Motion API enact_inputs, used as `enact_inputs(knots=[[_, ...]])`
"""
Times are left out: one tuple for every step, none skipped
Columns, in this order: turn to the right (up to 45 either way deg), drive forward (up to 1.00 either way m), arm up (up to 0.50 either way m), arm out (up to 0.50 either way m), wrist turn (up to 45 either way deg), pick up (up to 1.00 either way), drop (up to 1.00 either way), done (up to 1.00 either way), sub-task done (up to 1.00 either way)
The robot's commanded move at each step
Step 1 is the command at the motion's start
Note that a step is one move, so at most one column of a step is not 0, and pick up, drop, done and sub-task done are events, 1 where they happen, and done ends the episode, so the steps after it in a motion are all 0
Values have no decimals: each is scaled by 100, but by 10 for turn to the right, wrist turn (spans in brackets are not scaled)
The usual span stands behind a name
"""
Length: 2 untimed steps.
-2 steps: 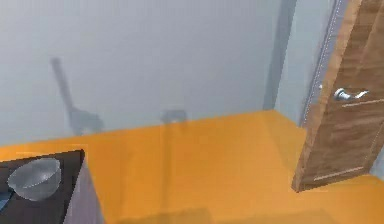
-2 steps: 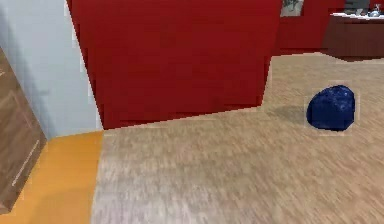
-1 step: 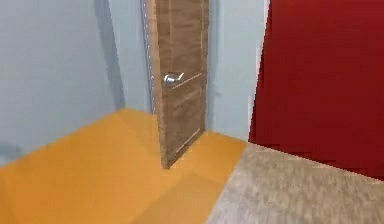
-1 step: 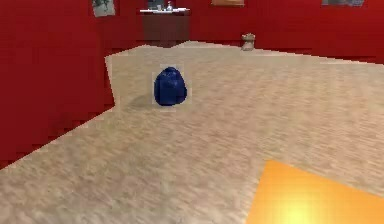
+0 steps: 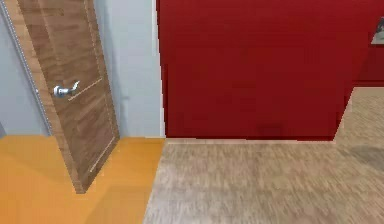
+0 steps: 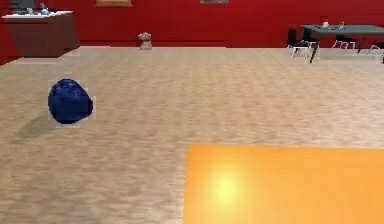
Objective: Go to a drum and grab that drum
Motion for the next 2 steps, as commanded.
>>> enact_inputs(knots=[[0,25,0,0,0,0,0,0,0],[450,0,0,0,0,0,0,0,0]])
